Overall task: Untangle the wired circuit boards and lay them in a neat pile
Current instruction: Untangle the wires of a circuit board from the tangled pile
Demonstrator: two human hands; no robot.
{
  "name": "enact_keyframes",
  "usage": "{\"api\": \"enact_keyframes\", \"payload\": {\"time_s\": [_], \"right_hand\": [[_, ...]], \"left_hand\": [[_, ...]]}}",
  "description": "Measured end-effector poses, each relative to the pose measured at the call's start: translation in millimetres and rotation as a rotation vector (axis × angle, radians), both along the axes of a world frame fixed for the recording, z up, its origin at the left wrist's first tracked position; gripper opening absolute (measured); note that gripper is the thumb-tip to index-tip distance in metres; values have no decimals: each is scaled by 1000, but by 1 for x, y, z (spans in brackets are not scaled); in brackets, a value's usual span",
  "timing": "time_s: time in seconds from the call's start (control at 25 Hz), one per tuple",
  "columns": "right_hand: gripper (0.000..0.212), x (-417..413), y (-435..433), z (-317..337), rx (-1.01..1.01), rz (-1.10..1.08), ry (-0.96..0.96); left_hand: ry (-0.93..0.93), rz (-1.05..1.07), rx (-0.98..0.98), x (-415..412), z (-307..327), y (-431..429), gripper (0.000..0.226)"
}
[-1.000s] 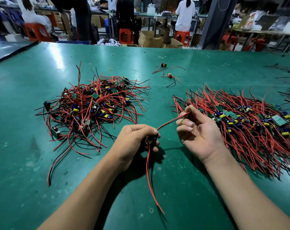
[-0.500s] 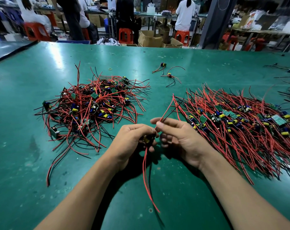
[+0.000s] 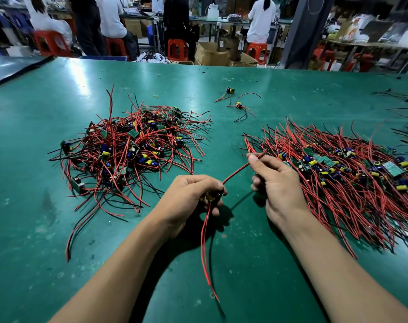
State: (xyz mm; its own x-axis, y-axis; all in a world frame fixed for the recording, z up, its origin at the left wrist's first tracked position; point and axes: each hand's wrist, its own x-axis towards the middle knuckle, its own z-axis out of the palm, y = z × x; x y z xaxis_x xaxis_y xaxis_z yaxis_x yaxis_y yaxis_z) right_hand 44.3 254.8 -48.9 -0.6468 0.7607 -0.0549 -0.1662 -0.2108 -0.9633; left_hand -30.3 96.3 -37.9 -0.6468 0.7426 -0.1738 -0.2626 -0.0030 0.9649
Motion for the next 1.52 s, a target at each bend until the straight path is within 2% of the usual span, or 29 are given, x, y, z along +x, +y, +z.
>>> {"api": "enact_keyframes", "payload": {"time_s": [0.12, 0.32, 0.48, 0.68, 0.88, 0.96, 1.04, 1.08, 1.16, 1.2, 1.32, 1.52], "right_hand": [[17, -3, 3, 1, -6, -144, 90], [25, -6, 3, -1, -70, -224, 148], [17, -4, 4, 0, -46, -158, 136], [4, 0, 3, 3, -65, -60, 103], [6, 1, 3, 0, -24, -43, 36], [2, 1, 1, -3, 79, 24, -21], [9, 2, -3, -7, 330, 143, -131], [11, 3, -5, -8, 496, 205, -187], [15, 4, -11, -11, 731, 310, -236], [18, 4, -15, -12, 741, 346, -221], [26, 6, -23, -8, 609, 406, -136], [21, 3, -33, 5, 177, 415, -1]], "left_hand": [[14, -8, -12, 0, 0, 0, 22], [12, -16, -12, 0, -1, 0, 24], [-9, 31, 29, -4, -4, 0, 28], [-72, 64, 69, -6, -6, 0, 17], [-111, 103, 92, -4, -6, 2, 30], [-195, 115, 131, -4, -5, 3, 30], [-300, 119, 197, -6, -4, 1, 23], [-323, 120, 232, -8, -4, -1, 28], [-293, 124, 267, -13, -5, -3, 33], [-271, 127, 266, -14, -6, -4, 32], [-277, 129, 257, -15, -7, -7, 28], [-323, 132, 291, -11, -9, -5, 26]]}}
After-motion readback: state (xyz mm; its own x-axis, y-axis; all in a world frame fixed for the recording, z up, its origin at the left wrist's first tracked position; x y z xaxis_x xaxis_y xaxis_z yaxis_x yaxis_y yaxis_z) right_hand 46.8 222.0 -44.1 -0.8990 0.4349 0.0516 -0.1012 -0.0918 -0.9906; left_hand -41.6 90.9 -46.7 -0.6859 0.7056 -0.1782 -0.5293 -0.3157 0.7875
